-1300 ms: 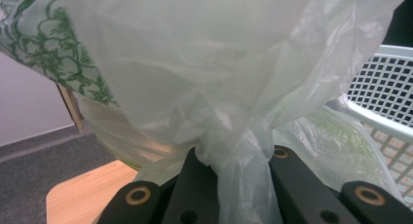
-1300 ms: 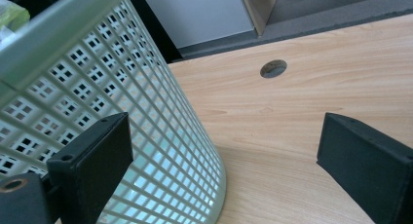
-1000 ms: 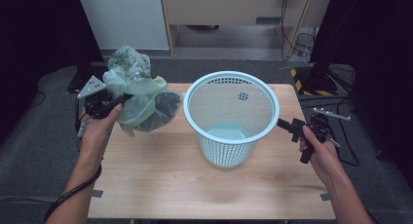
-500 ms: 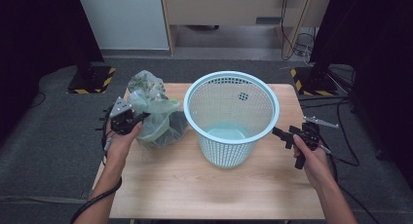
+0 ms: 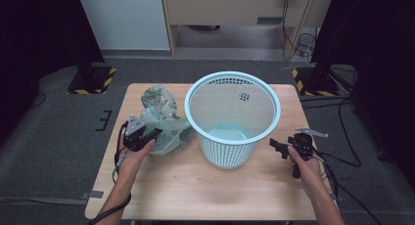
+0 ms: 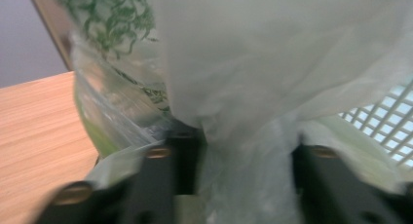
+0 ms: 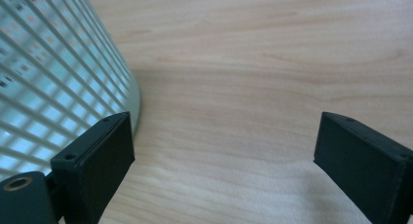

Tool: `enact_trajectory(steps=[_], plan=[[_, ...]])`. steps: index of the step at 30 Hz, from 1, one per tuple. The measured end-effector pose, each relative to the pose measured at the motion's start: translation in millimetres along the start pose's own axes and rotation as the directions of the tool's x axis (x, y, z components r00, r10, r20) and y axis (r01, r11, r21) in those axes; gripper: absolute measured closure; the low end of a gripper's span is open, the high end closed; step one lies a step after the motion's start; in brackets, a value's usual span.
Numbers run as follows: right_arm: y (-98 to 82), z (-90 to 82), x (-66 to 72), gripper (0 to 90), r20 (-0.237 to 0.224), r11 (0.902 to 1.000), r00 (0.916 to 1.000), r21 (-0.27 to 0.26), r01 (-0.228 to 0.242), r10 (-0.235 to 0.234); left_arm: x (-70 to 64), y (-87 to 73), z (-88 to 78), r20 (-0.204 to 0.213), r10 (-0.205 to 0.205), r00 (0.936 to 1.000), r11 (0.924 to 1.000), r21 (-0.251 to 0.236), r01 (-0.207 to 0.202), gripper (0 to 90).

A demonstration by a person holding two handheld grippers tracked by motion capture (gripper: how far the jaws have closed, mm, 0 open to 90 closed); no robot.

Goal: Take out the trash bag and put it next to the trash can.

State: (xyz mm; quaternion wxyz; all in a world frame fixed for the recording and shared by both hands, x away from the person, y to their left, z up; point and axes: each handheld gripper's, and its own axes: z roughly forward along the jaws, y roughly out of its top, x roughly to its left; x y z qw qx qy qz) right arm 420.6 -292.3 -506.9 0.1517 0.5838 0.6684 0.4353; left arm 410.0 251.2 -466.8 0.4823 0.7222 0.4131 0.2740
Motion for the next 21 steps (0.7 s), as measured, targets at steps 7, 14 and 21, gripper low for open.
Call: enact_trajectory(steps=[7,14,21], plan=[[-14.3,4.4,-1.7,7.3,0.048,0.9993,0.9984,0.02,0.03,-0.031,-5.8,-12.4,-5.6,-0.021,-0.008,0.9998,0.9996,0.026,0.009,15.9],[-27.1,14.9,2.5,6.0,0.095,0.9941,0.9917,0.072,0.08,-0.087,-6.7,-25.0,-6.9,-0.043,-0.029,0.9986,0.9991,0.029,0.03,5.1],[-30.1,16.8,5.1,3.2,0.132,0.9849,0.9792,0.1,0.142,-0.154,-7.9,-31.5,-6.8,-0.035,-0.013,0.9993,0.999,0.041,0.014,5.2]])
